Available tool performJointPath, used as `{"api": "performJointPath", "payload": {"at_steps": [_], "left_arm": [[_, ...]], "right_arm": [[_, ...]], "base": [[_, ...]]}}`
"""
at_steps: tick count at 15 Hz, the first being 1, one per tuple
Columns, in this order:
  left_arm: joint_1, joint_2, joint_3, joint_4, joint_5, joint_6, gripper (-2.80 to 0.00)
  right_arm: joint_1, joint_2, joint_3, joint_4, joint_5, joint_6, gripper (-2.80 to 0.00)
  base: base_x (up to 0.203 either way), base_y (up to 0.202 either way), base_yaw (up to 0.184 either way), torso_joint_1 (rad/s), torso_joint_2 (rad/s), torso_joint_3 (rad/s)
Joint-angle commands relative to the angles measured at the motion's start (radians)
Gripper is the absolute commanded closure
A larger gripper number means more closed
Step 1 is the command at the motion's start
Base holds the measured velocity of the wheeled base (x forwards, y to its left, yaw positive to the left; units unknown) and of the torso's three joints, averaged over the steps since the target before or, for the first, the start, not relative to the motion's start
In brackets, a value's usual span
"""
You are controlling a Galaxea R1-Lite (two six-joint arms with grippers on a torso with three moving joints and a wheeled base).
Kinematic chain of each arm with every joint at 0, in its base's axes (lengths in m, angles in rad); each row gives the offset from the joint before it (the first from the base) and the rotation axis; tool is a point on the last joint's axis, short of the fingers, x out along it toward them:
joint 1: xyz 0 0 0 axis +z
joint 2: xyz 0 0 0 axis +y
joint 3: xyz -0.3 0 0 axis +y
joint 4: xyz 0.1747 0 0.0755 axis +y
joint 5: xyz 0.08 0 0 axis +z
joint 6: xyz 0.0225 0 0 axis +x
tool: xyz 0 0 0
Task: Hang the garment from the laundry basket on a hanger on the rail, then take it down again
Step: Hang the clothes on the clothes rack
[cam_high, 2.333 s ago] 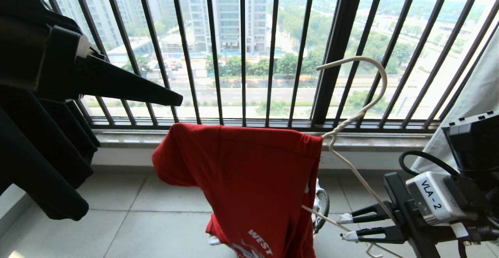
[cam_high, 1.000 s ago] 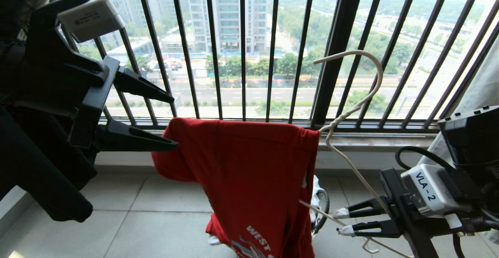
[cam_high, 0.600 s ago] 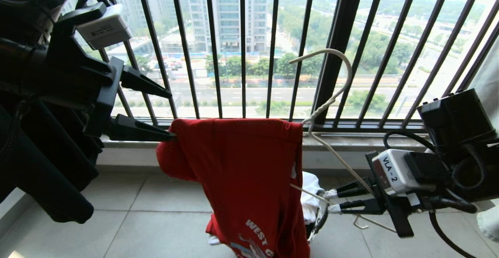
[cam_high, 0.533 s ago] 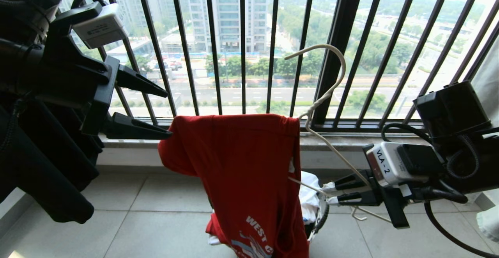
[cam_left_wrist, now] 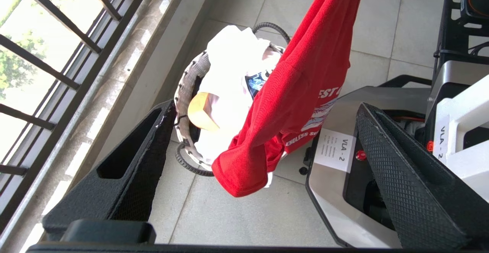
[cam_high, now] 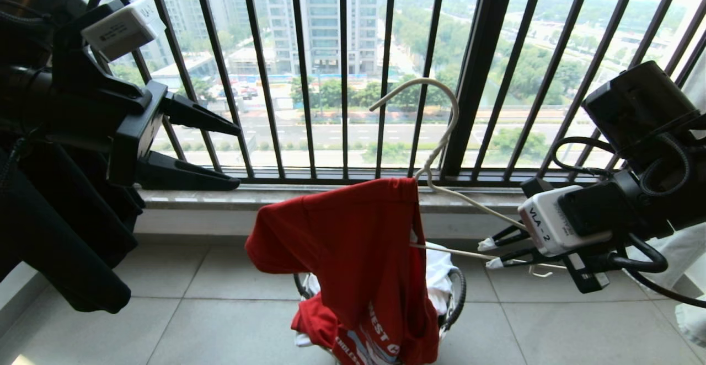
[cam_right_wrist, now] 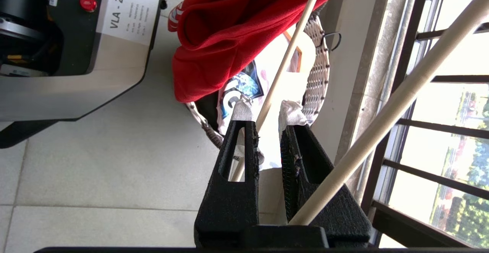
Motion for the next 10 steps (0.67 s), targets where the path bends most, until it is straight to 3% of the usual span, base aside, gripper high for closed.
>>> {"api": "performJointPath", "payload": {"at_steps": [1,5,8,10], "left_arm": [[-0.038,0.023,0.012,0.012,-0.007,0.006,-2.8],[-0.074,0.001,0.083,0.038,-0.018,0.026,-2.8],[-0.115,-0.024,0.134,0.038,-0.019,0.041,-2.8],[-0.122,-0.012,0.132,0.036,-0.021,0.041,-2.8]], "right_arm": [[0.0,-0.027,-0.003,0.01,0.002,-0.022,0.0],[-0.039,-0.07,0.051,0.011,0.017,-0.068,0.0],[-0.15,-0.075,0.042,0.025,0.133,-0.189,0.0],[-0.166,-0.082,0.021,0.11,0.174,-0.216,0.0]], "base": [[0.0,0.0,0.0,0.0,0.0,0.0],[0.0,0.0,0.0,0.0,0.0,0.0],[0.0,0.0,0.0,0.0,0.0,0.0],[0.0,0.0,0.0,0.0,0.0,0.0]]}}
